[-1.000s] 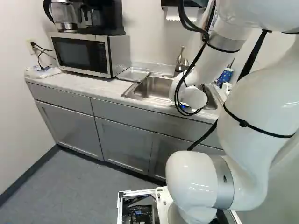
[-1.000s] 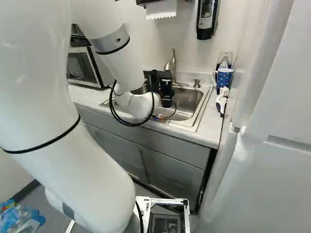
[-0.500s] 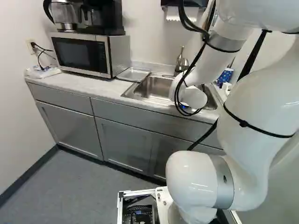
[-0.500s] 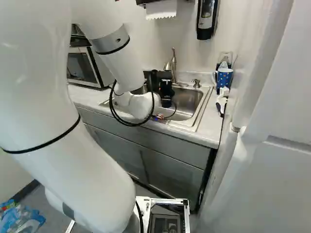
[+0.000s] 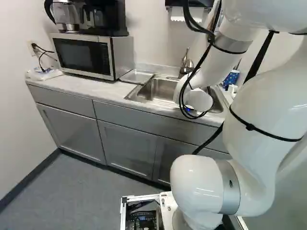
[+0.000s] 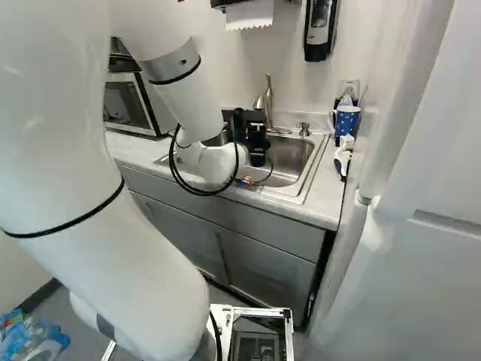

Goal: Rinse the cup and place it in the tray

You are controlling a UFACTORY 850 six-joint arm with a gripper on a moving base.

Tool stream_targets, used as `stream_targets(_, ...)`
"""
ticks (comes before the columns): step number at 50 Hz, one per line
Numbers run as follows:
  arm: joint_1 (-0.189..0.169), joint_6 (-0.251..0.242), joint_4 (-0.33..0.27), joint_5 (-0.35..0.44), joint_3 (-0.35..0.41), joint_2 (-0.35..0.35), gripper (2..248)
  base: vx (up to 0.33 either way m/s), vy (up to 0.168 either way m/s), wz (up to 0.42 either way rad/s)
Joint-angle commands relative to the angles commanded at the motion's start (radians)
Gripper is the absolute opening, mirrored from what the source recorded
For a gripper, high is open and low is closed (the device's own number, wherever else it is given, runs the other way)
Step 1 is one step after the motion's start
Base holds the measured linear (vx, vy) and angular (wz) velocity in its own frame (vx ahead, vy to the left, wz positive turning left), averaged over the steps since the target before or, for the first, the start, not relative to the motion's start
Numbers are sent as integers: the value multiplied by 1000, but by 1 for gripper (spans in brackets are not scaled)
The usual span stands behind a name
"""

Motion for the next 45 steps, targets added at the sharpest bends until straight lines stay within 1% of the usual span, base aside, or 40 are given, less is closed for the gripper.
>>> stream_targets(45, 0, 0, 0, 0, 0, 0, 123, 0, 0, 0)
